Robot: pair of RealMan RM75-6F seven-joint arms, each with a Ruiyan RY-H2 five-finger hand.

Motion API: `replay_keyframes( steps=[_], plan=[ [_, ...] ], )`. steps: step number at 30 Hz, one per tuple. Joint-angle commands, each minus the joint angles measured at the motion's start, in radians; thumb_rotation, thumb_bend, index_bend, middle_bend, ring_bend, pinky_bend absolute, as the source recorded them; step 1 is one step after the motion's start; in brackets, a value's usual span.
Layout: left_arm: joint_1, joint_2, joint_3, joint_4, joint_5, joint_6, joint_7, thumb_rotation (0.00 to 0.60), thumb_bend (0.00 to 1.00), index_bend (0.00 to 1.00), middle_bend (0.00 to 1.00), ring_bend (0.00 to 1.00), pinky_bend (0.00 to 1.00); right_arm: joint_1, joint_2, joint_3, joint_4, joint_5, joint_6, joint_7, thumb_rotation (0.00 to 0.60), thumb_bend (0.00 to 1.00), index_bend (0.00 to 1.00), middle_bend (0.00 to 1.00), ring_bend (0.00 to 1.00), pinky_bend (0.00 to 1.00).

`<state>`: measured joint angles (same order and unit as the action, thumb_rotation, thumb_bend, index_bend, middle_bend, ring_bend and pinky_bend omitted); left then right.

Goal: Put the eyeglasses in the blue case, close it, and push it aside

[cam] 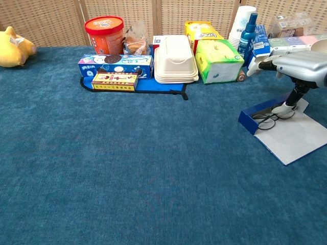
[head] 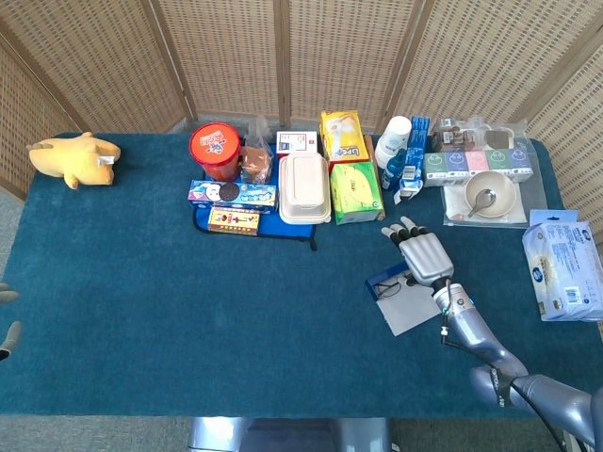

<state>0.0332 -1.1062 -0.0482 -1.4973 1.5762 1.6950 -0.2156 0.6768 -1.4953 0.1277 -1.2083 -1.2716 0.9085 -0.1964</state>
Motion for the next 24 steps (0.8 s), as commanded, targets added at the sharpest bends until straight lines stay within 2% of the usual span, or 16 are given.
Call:
replay_keyframes(
  steps=[1,15,24],
  plan=[
    [0.000,0.000,0.000,0.001,0.000,0.000,-0.001,0.600,0.34,0.35,0.31,0.30,0.24,0.000,0.001,0.001,-0.001,-0.001,0.002,0.000,0.600,0.10,0.15,0.17,0.08,0.28],
    [-0.005,-0.009,-0.001,0.016,0.002,-0.006,-0.011,0.600,0.34,0.35,0.31,0.30,0.24,-0.019,0.061,-0.004,-0.093,-0.010,0.038,-0.036,0.600,0.10,0.15,0.17,0.08,0.28],
    [-0.008,-0.009,-0.001,0.015,0.005,-0.005,-0.010,0.598,0.34,0.36,0.31,0.30,0.24,-0.022,0.047,-0.020,-0.077,0.003,0.012,-0.052,0.600,0.10,0.15,0.17,0.07,0.28]
  ],
)
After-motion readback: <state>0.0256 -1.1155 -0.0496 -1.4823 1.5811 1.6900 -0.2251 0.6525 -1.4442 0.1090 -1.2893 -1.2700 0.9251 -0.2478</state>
